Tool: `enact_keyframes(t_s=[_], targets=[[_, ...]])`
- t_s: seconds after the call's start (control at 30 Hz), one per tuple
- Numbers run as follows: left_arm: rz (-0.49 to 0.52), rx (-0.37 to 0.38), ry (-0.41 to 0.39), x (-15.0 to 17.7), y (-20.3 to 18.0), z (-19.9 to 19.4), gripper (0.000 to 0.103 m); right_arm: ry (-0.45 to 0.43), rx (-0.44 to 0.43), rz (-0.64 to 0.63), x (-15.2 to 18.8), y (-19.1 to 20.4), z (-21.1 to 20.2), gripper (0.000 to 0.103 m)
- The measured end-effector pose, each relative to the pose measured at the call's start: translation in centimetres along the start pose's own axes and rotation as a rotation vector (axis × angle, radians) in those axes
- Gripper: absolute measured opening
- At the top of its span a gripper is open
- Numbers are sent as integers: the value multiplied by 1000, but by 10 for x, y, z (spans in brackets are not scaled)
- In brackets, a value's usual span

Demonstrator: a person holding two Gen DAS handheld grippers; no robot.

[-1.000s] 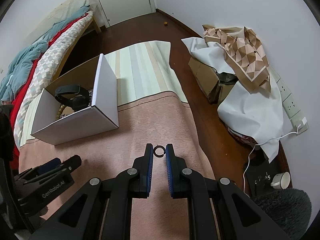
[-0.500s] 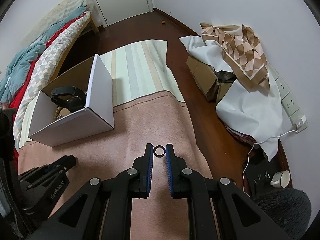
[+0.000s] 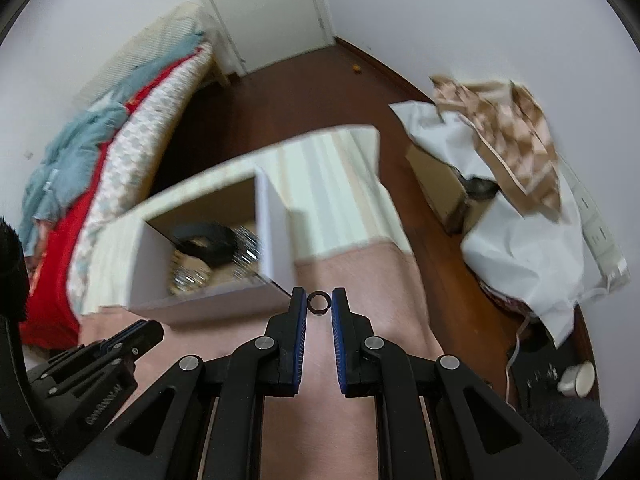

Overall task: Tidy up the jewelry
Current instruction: 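Carry the earring and ring over the white box with both tools, then lower both pieces into the box and open both tools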

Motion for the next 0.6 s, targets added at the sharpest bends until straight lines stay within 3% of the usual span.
enact_keyframes(t_s=[0.27, 0.5, 0.6], targets=[[-13, -19, 41, -57, 23, 27, 6, 46, -115, -94, -65, 59, 27, 13], [-14, -61, 124, -65, 41, 56, 9, 182, -102, -141, -88, 74, 79, 13], [-31, -83, 126, -69, 46, 57, 10, 226, -90, -138, -91, 73, 94, 14]])
Point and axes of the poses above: each gripper's, at about its wrist camera, not at the fingertips, and z roughly the way its jaws point, y to its left, x to its underside, the point moved 8 cm from there along z, roughly the way its jaws point, and after that the axes turned 1 degree about -x, right-handed, at the moved point
